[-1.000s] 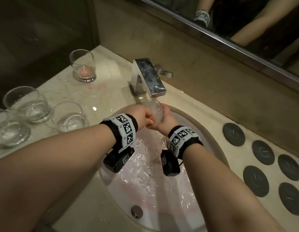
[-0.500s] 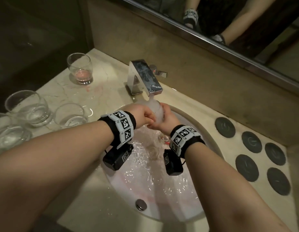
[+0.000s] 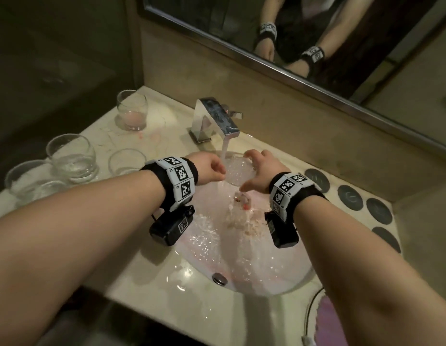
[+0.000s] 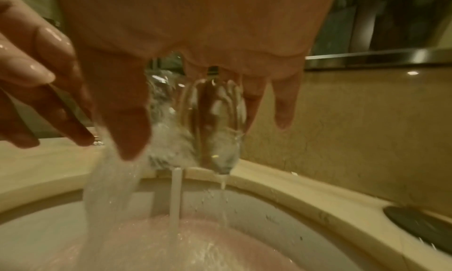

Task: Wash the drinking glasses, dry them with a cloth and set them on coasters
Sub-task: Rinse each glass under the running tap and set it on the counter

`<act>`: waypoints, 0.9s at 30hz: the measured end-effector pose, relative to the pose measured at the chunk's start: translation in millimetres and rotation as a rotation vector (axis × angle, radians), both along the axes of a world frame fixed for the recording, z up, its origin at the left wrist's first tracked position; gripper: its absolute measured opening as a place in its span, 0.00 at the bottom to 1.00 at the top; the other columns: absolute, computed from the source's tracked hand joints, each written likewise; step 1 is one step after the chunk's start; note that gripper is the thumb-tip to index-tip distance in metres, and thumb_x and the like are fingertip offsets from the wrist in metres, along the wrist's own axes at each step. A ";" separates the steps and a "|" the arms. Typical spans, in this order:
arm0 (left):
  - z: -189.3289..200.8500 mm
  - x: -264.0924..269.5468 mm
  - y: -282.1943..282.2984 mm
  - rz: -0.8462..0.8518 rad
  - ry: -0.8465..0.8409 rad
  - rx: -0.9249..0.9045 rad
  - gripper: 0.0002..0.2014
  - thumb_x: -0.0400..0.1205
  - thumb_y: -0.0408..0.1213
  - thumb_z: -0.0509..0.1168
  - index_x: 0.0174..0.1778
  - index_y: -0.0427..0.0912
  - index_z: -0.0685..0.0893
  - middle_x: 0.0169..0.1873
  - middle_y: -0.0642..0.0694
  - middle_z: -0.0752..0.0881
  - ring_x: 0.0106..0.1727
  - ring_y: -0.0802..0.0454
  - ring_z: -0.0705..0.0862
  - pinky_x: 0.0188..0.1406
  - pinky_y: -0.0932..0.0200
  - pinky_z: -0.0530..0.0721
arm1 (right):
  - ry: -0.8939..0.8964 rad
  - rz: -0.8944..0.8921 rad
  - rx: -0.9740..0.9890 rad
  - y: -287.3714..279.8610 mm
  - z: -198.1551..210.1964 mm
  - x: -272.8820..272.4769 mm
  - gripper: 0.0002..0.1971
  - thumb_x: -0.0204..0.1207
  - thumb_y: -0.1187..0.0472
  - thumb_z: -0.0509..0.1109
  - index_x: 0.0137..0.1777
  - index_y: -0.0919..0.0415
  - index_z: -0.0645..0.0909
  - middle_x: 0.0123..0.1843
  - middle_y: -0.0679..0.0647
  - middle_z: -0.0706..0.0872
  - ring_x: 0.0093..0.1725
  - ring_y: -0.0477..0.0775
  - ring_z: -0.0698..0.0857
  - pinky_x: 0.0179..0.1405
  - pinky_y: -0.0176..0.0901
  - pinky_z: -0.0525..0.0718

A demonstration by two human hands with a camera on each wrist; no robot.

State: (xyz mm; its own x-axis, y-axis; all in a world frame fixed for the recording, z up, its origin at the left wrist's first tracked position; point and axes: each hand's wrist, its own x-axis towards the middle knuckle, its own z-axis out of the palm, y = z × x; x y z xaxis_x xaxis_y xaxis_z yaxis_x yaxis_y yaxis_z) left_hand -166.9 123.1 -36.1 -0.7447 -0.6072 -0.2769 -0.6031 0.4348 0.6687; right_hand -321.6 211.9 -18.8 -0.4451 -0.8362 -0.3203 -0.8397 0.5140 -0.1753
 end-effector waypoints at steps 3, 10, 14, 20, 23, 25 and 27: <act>4.5 7.3 7.7 0.035 -0.013 -0.024 0.13 0.78 0.45 0.69 0.57 0.48 0.84 0.57 0.49 0.85 0.58 0.52 0.82 0.60 0.59 0.78 | 0.255 0.133 0.078 -1.1 16.2 9.2 0.40 0.64 0.51 0.78 0.75 0.43 0.62 0.67 0.54 0.70 0.67 0.59 0.74 0.65 0.57 0.77; 11.0 14.5 39.7 0.160 0.050 -0.003 0.17 0.78 0.46 0.69 0.60 0.44 0.83 0.58 0.48 0.85 0.57 0.52 0.82 0.50 0.64 0.75 | 0.722 0.544 0.134 11.5 48.2 24.6 0.39 0.68 0.56 0.75 0.77 0.48 0.61 0.76 0.57 0.63 0.76 0.62 0.63 0.75 0.74 0.56; 13.2 14.0 58.4 0.226 0.151 0.098 0.18 0.78 0.45 0.69 0.62 0.43 0.82 0.59 0.44 0.84 0.59 0.47 0.82 0.59 0.51 0.83 | 0.742 0.574 0.087 20.6 55.6 25.9 0.39 0.67 0.55 0.74 0.77 0.47 0.60 0.75 0.57 0.64 0.75 0.61 0.63 0.76 0.70 0.57; 28.9 27.3 80.1 0.341 0.308 0.200 0.15 0.80 0.43 0.67 0.61 0.43 0.83 0.55 0.47 0.83 0.58 0.50 0.81 0.58 0.49 0.84 | 0.310 0.318 -0.077 34.0 54.3 28.9 0.41 0.63 0.43 0.77 0.76 0.43 0.62 0.67 0.53 0.73 0.68 0.58 0.75 0.73 0.63 0.61; 38.4 42.7 88.0 0.349 0.265 0.061 0.10 0.79 0.42 0.68 0.54 0.46 0.86 0.50 0.49 0.84 0.51 0.54 0.80 0.51 0.60 0.78 | 0.115 0.318 -0.184 39.2 47.9 43.3 0.43 0.62 0.42 0.78 0.75 0.43 0.62 0.70 0.50 0.74 0.69 0.54 0.75 0.72 0.59 0.61; 45.3 56.1 91.9 0.359 0.211 -0.021 0.05 0.78 0.42 0.69 0.48 0.49 0.87 0.46 0.51 0.84 0.49 0.55 0.79 0.50 0.62 0.75 | 0.003 0.323 -0.249 39.3 42.4 56.8 0.43 0.62 0.42 0.78 0.75 0.44 0.62 0.72 0.48 0.73 0.69 0.52 0.74 0.69 0.53 0.62; 51.2 71.8 92.7 0.377 0.161 -0.061 0.05 0.78 0.43 0.70 0.47 0.48 0.87 0.46 0.49 0.86 0.49 0.52 0.82 0.50 0.58 0.81 | -0.083 0.342 -0.292 36.0 38.6 72.7 0.42 0.62 0.42 0.79 0.75 0.45 0.63 0.71 0.47 0.75 0.69 0.53 0.75 0.69 0.52 0.64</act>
